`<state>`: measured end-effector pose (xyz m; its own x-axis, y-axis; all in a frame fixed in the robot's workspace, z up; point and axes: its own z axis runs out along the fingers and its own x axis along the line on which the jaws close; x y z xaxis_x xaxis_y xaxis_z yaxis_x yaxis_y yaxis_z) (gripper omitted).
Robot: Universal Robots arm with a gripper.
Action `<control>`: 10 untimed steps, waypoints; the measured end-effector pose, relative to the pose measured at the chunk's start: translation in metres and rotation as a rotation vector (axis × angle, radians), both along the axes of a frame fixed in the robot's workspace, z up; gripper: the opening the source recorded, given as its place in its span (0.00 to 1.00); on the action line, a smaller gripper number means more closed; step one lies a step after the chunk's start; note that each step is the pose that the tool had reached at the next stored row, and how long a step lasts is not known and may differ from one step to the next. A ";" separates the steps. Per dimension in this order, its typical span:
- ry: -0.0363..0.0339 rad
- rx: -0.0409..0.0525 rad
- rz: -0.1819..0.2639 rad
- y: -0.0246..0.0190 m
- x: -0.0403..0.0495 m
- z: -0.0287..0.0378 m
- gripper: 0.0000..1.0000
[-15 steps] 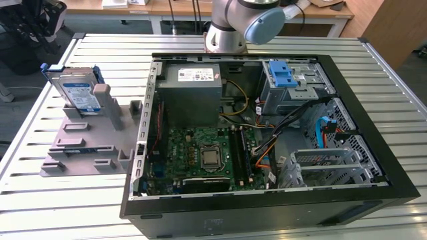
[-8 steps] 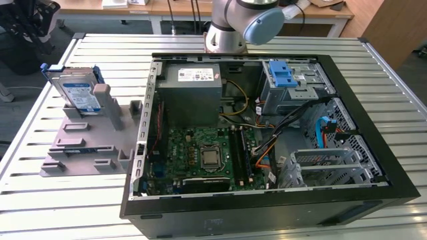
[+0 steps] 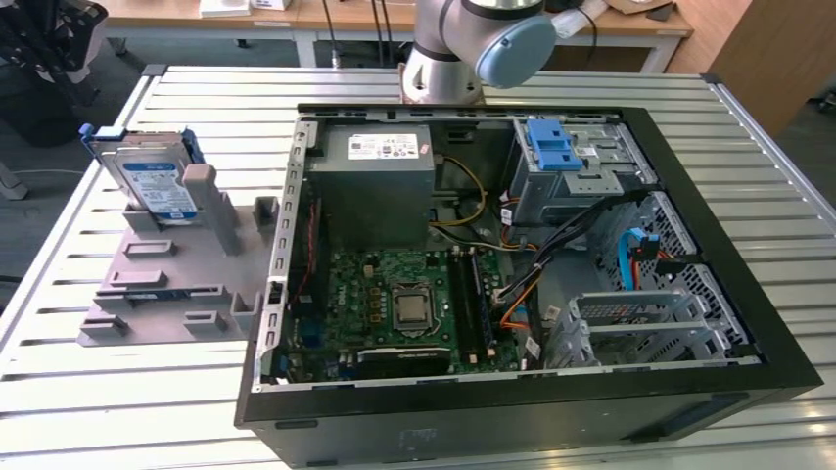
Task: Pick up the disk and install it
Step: 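Pick up the disk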
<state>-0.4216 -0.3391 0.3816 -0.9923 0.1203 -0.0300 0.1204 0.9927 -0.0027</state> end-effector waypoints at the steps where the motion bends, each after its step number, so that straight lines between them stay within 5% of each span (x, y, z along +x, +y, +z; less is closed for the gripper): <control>1: -0.0001 0.0000 0.000 0.0000 0.0000 0.0000 0.11; 10: 0.0000 0.0000 0.000 0.0000 -0.0003 0.0000 0.11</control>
<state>-0.4218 -0.3391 0.3816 -0.9923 0.1201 -0.0300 0.1203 0.9927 -0.0027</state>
